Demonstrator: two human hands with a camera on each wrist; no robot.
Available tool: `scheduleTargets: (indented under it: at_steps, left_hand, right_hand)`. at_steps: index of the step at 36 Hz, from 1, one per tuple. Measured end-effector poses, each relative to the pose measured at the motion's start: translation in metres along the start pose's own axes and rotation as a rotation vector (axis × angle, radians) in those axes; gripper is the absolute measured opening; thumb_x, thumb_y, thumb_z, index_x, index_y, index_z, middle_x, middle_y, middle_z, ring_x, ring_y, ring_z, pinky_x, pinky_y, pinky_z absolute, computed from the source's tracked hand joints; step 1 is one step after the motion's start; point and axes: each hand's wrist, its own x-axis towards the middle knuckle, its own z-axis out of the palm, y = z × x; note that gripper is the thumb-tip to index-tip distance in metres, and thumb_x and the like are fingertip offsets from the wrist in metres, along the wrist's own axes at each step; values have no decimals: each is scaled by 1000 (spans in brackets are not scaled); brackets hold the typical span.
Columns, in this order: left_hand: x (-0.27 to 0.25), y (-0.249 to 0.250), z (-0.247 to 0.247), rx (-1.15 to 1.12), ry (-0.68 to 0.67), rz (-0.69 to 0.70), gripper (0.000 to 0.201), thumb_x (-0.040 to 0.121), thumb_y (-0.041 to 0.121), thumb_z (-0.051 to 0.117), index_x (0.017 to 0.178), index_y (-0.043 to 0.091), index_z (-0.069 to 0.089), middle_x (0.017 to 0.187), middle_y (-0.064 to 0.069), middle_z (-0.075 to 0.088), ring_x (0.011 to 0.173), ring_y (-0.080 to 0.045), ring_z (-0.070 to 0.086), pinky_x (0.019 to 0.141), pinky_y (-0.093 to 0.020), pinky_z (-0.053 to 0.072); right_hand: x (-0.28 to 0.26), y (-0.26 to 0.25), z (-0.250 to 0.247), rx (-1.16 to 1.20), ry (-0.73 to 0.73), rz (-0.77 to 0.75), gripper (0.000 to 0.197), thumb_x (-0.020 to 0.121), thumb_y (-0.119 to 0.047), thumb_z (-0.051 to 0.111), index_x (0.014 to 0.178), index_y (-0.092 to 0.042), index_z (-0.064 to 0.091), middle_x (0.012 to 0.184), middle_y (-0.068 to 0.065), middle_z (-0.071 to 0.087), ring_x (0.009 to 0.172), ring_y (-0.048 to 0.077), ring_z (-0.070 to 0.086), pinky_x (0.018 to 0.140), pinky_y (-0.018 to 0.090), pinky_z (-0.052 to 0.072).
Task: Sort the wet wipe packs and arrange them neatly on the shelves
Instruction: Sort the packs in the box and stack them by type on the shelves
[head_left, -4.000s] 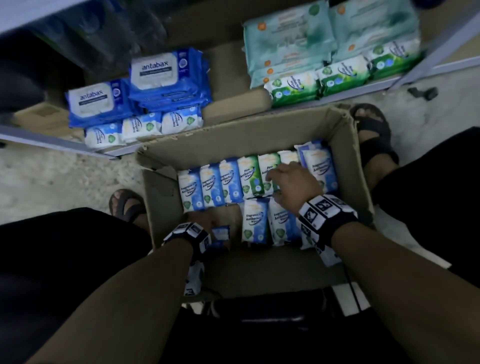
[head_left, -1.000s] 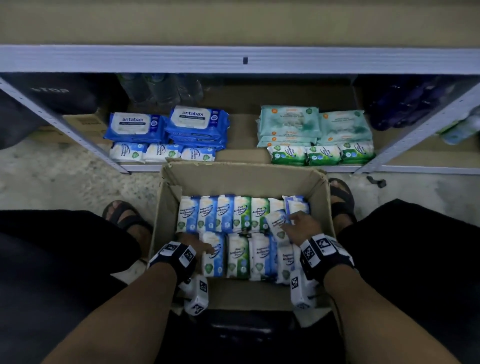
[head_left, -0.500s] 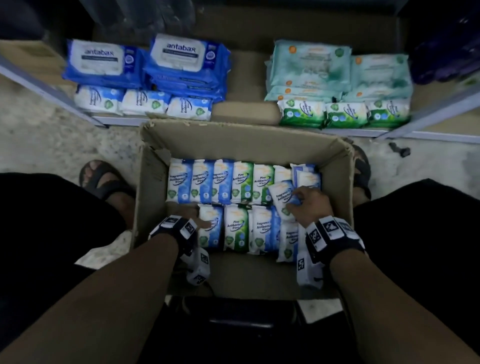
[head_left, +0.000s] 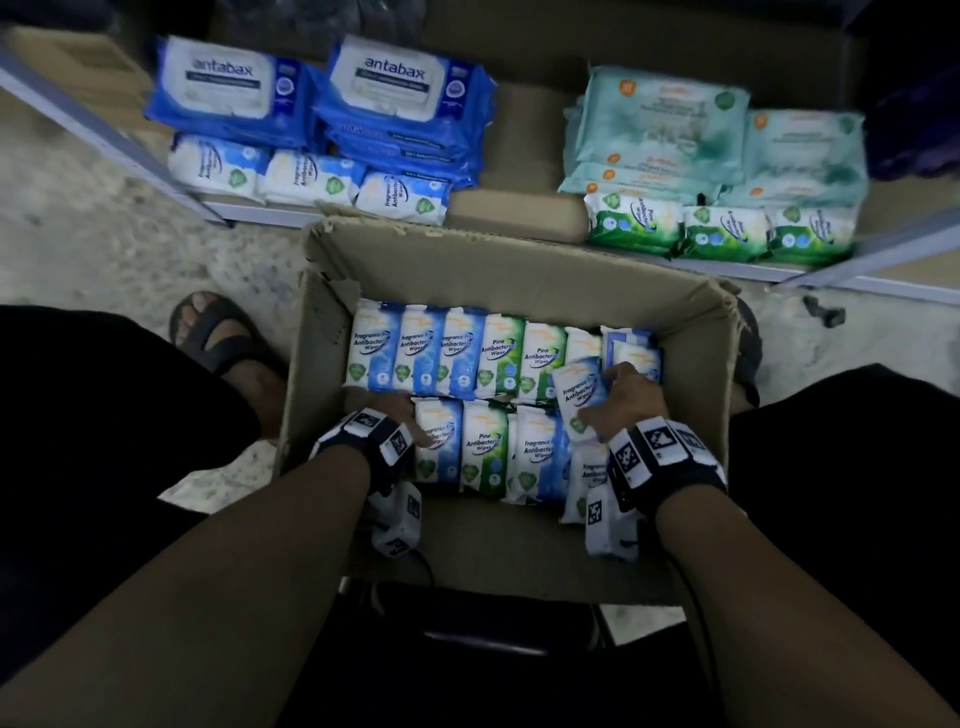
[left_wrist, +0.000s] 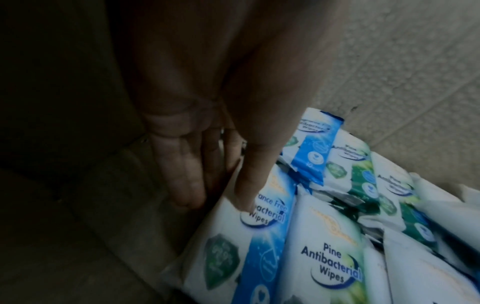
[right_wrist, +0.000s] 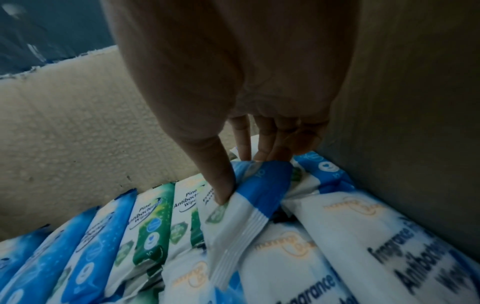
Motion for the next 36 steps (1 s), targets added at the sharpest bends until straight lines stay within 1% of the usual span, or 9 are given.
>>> scheduleTargets:
  at_steps: [5, 8, 12, 14, 19, 23, 26, 30, 36]
  left_hand:
    - [-11, 6, -3, 163, 72, -41, 42, 90, 26, 60, 130, 14, 59, 130, -12, 57, 116, -35, 55, 96, -47, 50]
    - [-36, 28, -18, 156, 120, -41, 34, 89, 23, 61, 117, 4, 66, 110, -13, 65, 105, -32, 62, 89, -38, 52]
    - [-36, 56, -23, -269, 184, 130, 39, 98, 40, 52, 86, 6, 67, 103, -25, 68, 79, -30, 61, 71, -40, 51]
    - [-49, 74, -19, -563, 113, 176, 41, 93, 50, 60, 93, 10, 69, 99, -16, 72, 79, -27, 67, 69, -36, 57]
    - [-66, 103, -13, -1101, -263, 131, 39, 90, 35, 69, 122, 15, 59, 109, -7, 69, 93, -21, 69, 73, -32, 57]
    - [-58, 95, -11, -1165, -183, 163, 23, 89, 11, 70, 111, 12, 64, 100, -9, 72, 79, -18, 69, 63, -27, 59]
    - [-49, 81, -11, -1171, -129, 143, 19, 87, 8, 72, 105, 9, 67, 103, -12, 73, 79, -20, 72, 64, -29, 59]
    - [-40, 68, -11, -1246, -127, 102, 19, 88, -3, 66, 107, -1, 66, 94, -16, 72, 67, -20, 72, 51, -27, 57]
    - [-31, 65, -5, -1245, -86, 53, 23, 90, -6, 61, 112, -2, 63, 94, -17, 68, 63, -19, 70, 53, -30, 59]
  right_hand:
    - [-4, -10, -6, -68, -95, 40, 44, 86, -24, 66, 125, -4, 57, 122, 15, 62, 109, 30, 62, 72, 31, 47]
    - [-8, -11, -6, -9, -124, 15, 35, 91, -19, 62, 120, 0, 63, 117, 16, 65, 105, 32, 63, 75, 31, 48]
    - [-23, -15, -2, 223, -101, -45, 40, 96, -22, 60, 127, 3, 60, 128, 18, 63, 115, 34, 59, 92, 34, 50]
    - [-26, -20, 3, 394, -77, -60, 41, 92, -23, 67, 127, -1, 63, 128, 16, 64, 115, 32, 60, 98, 45, 50]
    - [-34, -31, 7, 610, -75, -160, 29, 88, -26, 72, 114, -13, 71, 106, 6, 73, 90, 25, 68, 83, 46, 57]
    - [-31, -33, 6, 854, -91, -93, 22, 93, -6, 64, 116, -5, 65, 92, 13, 67, 75, 30, 60, 68, 40, 52]
    - [-17, -24, 8, 645, 79, -135, 21, 89, -5, 63, 106, -17, 67, 106, 8, 64, 97, 35, 64, 86, 48, 54]
    - [-8, -7, -2, 69, 281, 13, 47, 87, -6, 59, 132, -17, 55, 141, 13, 40, 124, 39, 45, 106, 44, 40]
    - [1, 0, 4, -94, 125, 38, 67, 91, -17, 60, 150, -16, 29, 160, 8, 13, 140, 37, 23, 113, 42, 27]
